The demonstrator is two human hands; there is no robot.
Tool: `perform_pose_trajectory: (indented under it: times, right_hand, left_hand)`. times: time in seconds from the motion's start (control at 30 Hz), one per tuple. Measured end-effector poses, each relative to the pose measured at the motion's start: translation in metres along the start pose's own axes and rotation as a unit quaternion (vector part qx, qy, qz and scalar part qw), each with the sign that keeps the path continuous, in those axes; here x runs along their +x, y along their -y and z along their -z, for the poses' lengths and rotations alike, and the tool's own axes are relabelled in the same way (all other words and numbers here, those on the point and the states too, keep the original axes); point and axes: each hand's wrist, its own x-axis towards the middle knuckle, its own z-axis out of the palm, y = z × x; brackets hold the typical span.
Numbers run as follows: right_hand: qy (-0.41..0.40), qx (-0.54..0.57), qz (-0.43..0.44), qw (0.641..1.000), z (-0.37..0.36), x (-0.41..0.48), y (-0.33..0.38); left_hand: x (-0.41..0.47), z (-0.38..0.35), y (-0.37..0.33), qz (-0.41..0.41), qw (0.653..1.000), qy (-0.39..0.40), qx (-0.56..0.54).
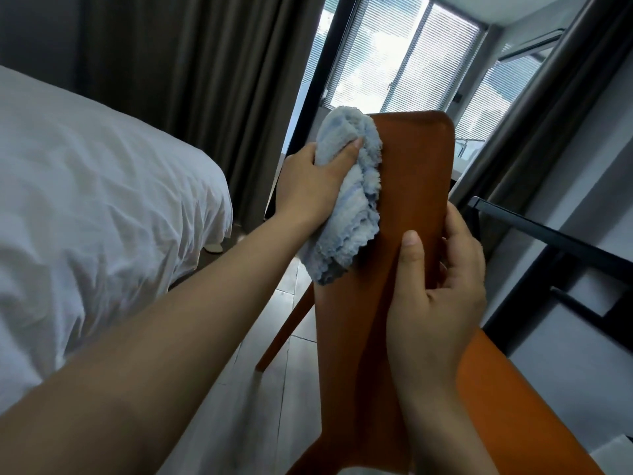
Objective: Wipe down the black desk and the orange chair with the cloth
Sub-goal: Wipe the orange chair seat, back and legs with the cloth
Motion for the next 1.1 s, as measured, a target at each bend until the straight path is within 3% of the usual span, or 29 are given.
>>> perform_pose_trajectory:
  times: [0.37, 0.53, 0.7, 0.9, 1.1]
  right_hand:
    - [0.029, -0.020, -0.004, 0.999, 0.018, -0.028, -0.023]
    - [0.037, -0.035, -0.009, 0.999, 0.024, -0.041, -0.031]
    - [0.048, -0.033, -0.024, 0.998, 0.024, -0.048, -0.038]
    - [0.047, -0.025, -0.017, 0.998, 0.020, -0.050, -0.043]
    - [0.040, -0.027, -0.008, 0.999, 0.019, -0.052, -0.046]
  left_hand:
    - [-0.016, -0.002, 0.046, 0.047, 0.999, 0.025, -0.003]
    - [-0.023, -0.003, 0.084, 0.114, 0.992, 0.056, 0.025]
    - [-0.047, -0.008, 0.133, 0.198, 0.972, 0.118, 0.050]
    - [-0.093, -0.003, 0.183, 0.253, 0.949, 0.151, 0.113]
    - [-0.113, 0.001, 0.219, 0.289, 0.909, 0.232, 0.192]
